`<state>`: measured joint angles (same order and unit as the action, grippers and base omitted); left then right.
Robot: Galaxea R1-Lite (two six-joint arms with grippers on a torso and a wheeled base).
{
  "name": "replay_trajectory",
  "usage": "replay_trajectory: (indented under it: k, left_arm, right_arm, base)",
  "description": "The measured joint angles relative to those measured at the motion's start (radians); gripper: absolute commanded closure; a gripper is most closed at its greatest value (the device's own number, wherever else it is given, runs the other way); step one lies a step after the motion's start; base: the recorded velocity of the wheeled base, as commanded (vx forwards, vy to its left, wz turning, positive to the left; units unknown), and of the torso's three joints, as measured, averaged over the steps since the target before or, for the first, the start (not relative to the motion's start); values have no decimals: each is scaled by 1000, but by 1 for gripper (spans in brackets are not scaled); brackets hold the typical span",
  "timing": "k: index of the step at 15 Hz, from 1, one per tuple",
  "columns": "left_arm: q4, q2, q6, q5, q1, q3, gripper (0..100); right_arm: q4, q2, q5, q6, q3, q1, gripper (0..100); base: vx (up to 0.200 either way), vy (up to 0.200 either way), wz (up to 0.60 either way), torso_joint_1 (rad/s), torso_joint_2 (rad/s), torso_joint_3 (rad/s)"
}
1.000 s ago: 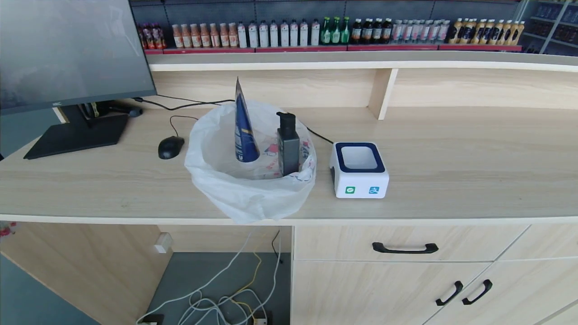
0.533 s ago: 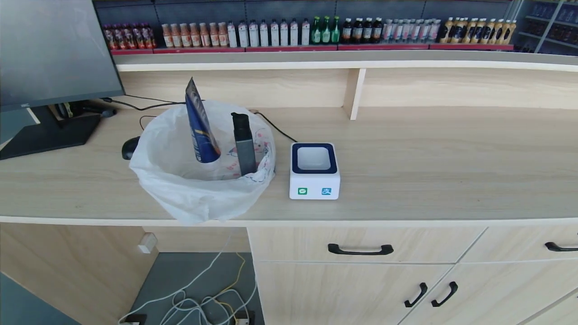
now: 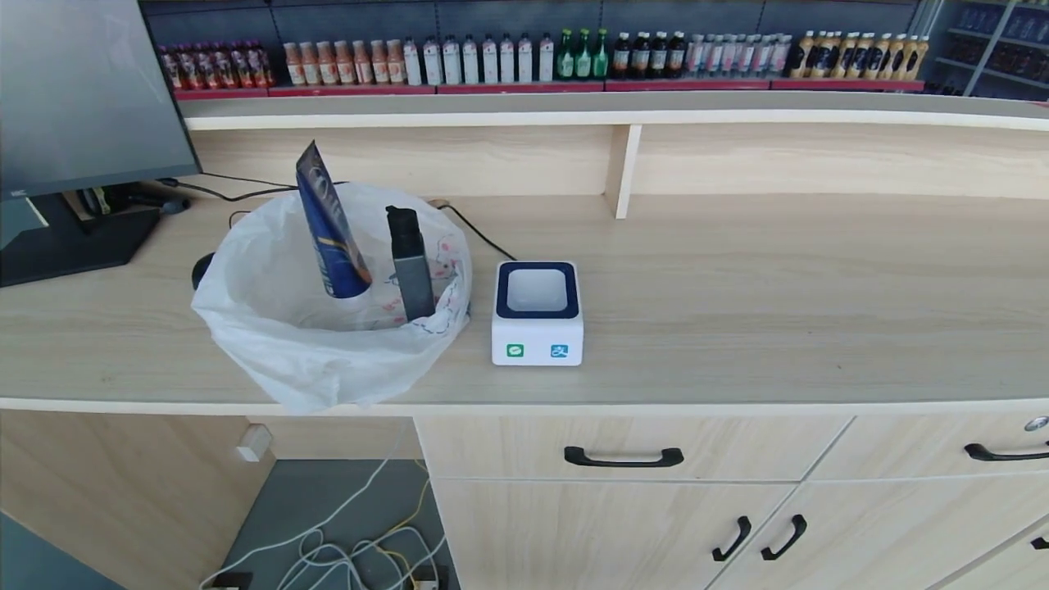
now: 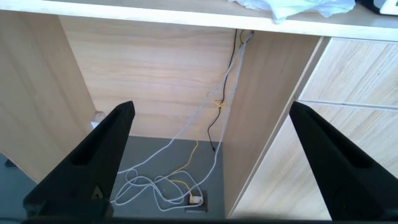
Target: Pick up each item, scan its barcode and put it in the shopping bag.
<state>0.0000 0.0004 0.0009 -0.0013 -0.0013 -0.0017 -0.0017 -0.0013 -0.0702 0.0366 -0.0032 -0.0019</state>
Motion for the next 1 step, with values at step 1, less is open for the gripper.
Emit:
replay_trajectory:
  k: [1]
  left_arm:
    - [0, 0, 0, 0, 0, 0, 0]
  right_arm:
    - [0, 0, 0, 0, 0, 0, 0]
  base:
    - [0, 0, 0, 0, 0, 0]
